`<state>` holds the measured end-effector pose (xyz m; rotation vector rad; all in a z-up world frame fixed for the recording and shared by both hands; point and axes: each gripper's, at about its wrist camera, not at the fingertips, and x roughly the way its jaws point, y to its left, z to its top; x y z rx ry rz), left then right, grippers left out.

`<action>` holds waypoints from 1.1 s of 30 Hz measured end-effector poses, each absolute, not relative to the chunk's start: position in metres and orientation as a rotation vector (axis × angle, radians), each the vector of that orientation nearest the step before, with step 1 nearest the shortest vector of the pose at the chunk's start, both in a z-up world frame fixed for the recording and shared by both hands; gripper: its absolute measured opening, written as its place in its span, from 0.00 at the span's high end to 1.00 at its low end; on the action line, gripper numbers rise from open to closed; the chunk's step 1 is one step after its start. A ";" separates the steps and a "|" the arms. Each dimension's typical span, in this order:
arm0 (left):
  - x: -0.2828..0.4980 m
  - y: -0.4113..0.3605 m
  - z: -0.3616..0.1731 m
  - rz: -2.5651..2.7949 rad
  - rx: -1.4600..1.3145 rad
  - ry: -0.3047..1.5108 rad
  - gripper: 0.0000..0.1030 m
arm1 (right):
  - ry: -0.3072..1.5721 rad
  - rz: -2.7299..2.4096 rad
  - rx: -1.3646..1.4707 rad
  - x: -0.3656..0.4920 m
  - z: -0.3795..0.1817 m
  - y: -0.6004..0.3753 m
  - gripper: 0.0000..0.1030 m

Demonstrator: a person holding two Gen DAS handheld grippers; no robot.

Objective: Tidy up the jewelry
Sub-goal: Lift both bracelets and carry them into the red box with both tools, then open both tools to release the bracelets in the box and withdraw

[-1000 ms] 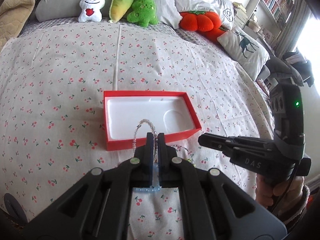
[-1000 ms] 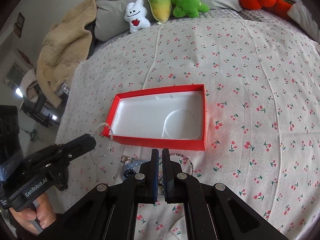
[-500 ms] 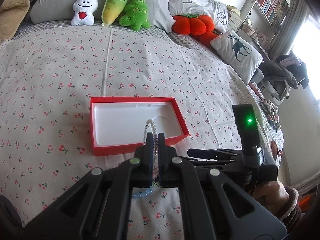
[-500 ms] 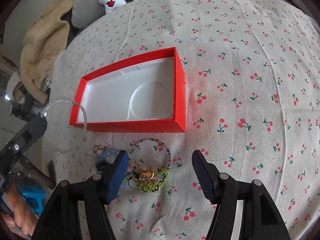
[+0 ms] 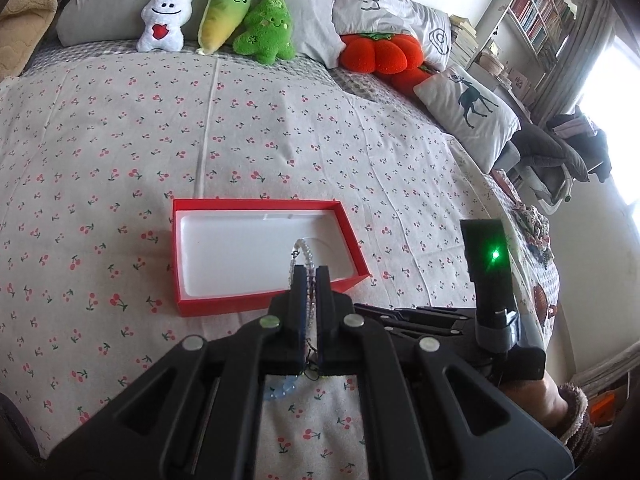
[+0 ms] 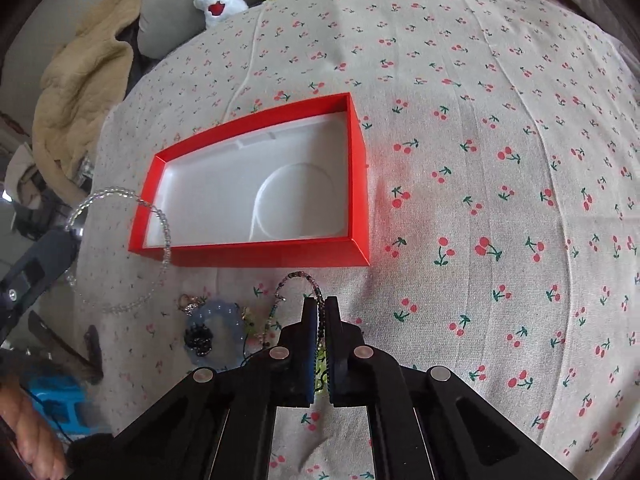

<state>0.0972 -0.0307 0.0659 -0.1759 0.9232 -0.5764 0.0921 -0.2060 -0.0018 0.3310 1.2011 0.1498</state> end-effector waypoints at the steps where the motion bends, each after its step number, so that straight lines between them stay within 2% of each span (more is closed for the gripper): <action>1: 0.099 -0.032 0.066 -0.579 -0.183 0.921 0.95 | 1.188 0.154 0.334 0.090 0.003 -0.206 0.97; 9: 0.121 -0.039 0.061 -0.621 -0.246 0.904 0.95 | 1.068 0.165 0.367 0.086 0.046 -0.215 0.97; 17: 0.145 -0.028 0.032 -0.509 -0.232 0.942 0.95 | 0.994 0.157 0.396 0.098 0.068 -0.222 0.97; 33: 0.159 -0.007 0.005 -0.343 -0.139 1.000 0.95 | 1.020 0.176 0.338 0.146 0.036 -0.189 0.97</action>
